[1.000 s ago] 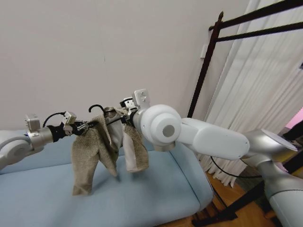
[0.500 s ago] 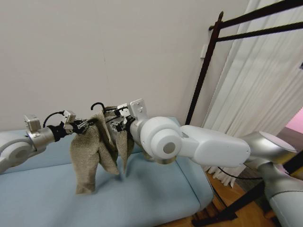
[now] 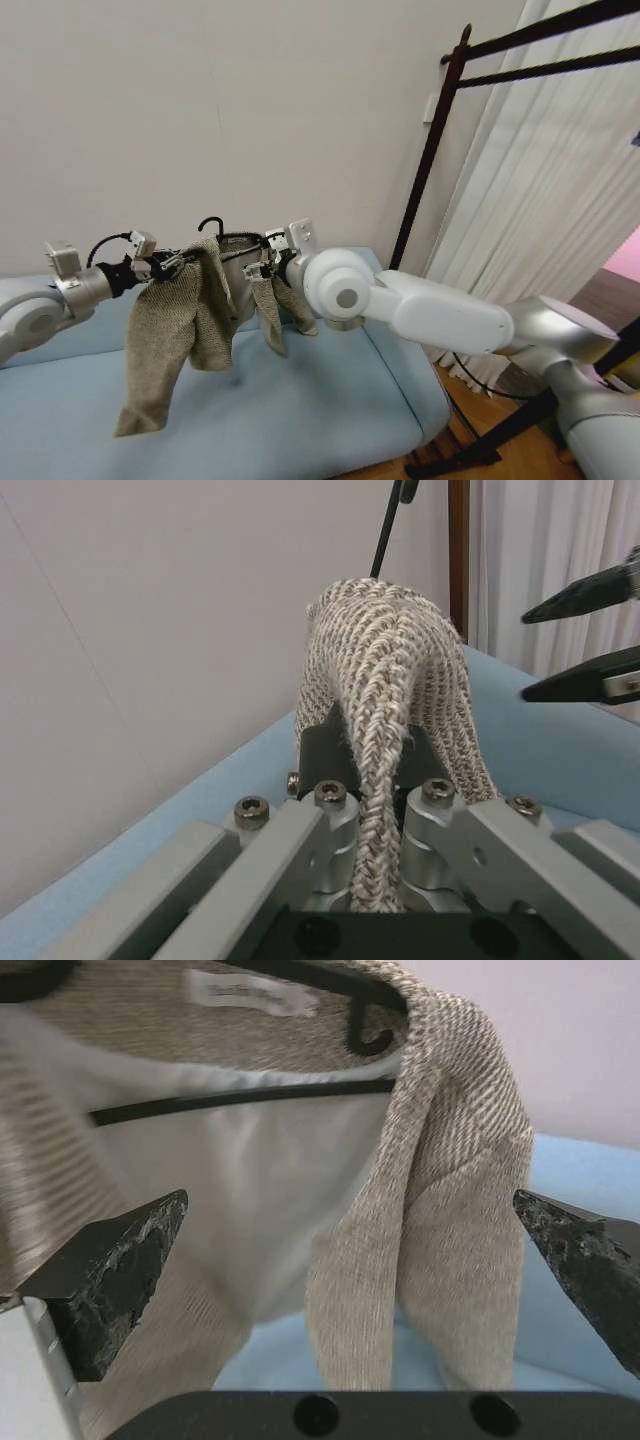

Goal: Pick up the clothes from the sofa and hang them on the clothes hanger.

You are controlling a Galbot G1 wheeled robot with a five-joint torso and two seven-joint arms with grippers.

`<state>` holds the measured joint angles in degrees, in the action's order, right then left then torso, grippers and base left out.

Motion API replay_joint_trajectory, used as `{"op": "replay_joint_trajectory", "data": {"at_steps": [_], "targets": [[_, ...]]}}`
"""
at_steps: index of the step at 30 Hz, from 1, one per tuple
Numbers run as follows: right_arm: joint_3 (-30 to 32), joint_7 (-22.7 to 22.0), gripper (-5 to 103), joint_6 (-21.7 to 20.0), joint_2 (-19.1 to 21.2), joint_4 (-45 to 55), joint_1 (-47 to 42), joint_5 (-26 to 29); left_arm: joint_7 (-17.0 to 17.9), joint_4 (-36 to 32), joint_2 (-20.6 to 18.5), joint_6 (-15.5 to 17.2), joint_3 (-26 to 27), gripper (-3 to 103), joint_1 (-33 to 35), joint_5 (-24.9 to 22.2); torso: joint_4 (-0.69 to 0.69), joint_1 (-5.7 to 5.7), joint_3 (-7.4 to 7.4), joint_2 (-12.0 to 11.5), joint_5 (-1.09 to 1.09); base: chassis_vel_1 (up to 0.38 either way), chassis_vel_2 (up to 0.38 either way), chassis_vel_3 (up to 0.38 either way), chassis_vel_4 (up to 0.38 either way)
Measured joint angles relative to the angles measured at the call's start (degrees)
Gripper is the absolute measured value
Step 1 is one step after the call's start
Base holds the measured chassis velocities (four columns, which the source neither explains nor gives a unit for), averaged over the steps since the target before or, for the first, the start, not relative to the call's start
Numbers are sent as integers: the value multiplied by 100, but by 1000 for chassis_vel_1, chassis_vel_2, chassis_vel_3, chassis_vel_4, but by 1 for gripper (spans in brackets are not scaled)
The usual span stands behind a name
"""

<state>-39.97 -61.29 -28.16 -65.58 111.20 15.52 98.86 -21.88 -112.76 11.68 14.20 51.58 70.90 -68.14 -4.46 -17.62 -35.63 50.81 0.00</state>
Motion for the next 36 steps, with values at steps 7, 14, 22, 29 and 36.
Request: {"op": "replay_joint_trajectory", "data": {"at_steps": [7,14,22,29,36], "targets": [[-50,77,95,202,-287,-482,-166,-424,-66,8,-98,-7,41,3,-8,-61,-1,0,0,0,0,0,0,0,0],[-65,162,74,241,-479,-921,-227,-646,-101,-11,-90,-13,57,3,-18,-76,0,0,0,0,0,0,0,0,0],[-119,295,41,259,-572,-1146,-335,-883,-123,-19,-76,-26,96,3,-41,-111,-1,0,0,0,0,0,0,0,0],[-131,370,19,259,-581,-1231,-360,-1007,-124,-62,-51,-26,96,3,-45,-123,-1,0,0,0,0,0,0,0,0],[-139,446,1,292,-577,-1358,-400,-1260,-137,-83,-56,-26,122,3,-48,-157,-1,0,0,0,0,0,0,0,0]]}}
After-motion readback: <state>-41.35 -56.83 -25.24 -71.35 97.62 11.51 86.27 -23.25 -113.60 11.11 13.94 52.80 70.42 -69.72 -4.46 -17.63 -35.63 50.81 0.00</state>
